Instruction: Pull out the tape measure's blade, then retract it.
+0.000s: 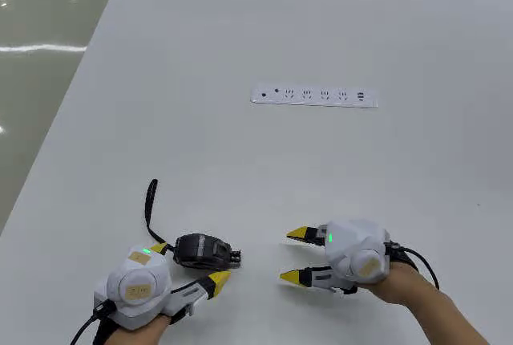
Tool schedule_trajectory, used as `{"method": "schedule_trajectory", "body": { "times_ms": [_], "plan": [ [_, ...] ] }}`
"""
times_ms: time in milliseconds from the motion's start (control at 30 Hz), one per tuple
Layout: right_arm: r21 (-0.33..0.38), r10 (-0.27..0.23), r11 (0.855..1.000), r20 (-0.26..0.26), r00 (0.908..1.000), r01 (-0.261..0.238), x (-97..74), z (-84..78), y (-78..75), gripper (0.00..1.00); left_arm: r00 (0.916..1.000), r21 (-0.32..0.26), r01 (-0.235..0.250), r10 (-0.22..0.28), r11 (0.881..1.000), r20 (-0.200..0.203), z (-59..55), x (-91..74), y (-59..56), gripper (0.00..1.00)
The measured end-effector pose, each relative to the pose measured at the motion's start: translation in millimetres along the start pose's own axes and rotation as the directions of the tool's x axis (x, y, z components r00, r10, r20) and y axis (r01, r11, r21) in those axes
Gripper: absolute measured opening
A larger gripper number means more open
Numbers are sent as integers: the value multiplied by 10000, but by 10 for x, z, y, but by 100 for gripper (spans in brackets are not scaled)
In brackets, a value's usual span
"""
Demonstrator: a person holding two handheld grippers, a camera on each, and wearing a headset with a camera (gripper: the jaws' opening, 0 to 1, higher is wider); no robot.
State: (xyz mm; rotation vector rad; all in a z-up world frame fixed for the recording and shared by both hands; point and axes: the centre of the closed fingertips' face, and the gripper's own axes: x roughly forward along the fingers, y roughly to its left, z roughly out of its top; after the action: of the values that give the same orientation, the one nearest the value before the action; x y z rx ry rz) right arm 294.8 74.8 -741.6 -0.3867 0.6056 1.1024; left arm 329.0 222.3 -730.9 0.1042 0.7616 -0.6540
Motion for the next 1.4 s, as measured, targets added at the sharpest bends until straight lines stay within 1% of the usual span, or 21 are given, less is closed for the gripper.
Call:
{"method": "schedule_trajectory", "body": {
  "times_ms": [100,200,333,467,567,600,667,767,933,1067,1100,1167,1200,1233,1300,1367,1400],
  "plan": [
    [163,-188,9997,-13,9998,188,-79,-45,0,43,9999,257,86,-84,9996,-109,-64,-17,28,74],
    [296,-357,9989,24,9994,356,-154,-90,7,46,9996,432,247,-242,9988,-108,-101,-55,45,74],
    [461,-642,9969,76,9979,638,-261,-144,15,50,9982,801,583,-590,9951,65,-128,-108,50,75],
    [645,-807,9948,192,9966,793,-340,-177,39,52,9957,1080,869,-899,9903,231,-137,-143,48,75],
    [760,-1028,9920,232,9944,1008,-407,-213,61,55,9917,1440,1174,-1236,9826,350,-136,-165,19,76],
    [847,-1070,9909,280,9939,1043,-422,-225,71,56,9906,1482,1232,-1304,9813,403,-132,-171,13,77],
    [934,-1117,9897,315,9932,1083,-454,-258,103,58,9859,1567,1462,-1569,9768,580,-110,-188,-23,78],
    [1033,-1273,9870,331,9913,1233,-511,-311,138,60,9818,1866,1637,-1785,9687,655,-112,-214,-52,79],
    [1223,-1594,9808,554,9857,1518,-611,-344,178,64,9738,2221,1941,-2149,9555,739,-150,-263,-88,82],
    [1432,-1752,9759,657,9823,1644,-672,-382,228,67,9680,2409,2100,-2362,9476,851,-173,-306,-94,85],
    [1489,-1785,9746,670,9817,1670,-683,-390,237,68,9672,2471,2138,-2404,9451,826,-184,-312,-96,86],
    [1603,-1865,9718,752,9796,1727,-704,-403,263,69,9636,2652,2248,-2543,9376,825,-204,-327,-106,87],
    [1629,-1886,9712,799,9788,1739,-712,-404,279,70,9621,2690,2295,-2598,9354,825,-211,-334,-110,88],
    [1659,-1960,9696,875,9767,1798,-721,-406,293,72,9587,2696,2398,-2712,9326,853,-219,-345,-121,89],
    [1822,-2053,9657,998,9736,1850,-734,-413,319,75,9550,2672,2511,-2831,9303,882,-231,-364,-128,90],
    [1874,-2106,9640,1063,9718,1884,-744,-425,347,76,9527,2744,2546,-2892,9273,932,-246,-375,-121,92],
    [1962,-2177,9614,1129,9695,1930,-751,-435,362,77,9519,2828,2559,-2920,9244,929,-259,-382,-119,93]
  ]
}}
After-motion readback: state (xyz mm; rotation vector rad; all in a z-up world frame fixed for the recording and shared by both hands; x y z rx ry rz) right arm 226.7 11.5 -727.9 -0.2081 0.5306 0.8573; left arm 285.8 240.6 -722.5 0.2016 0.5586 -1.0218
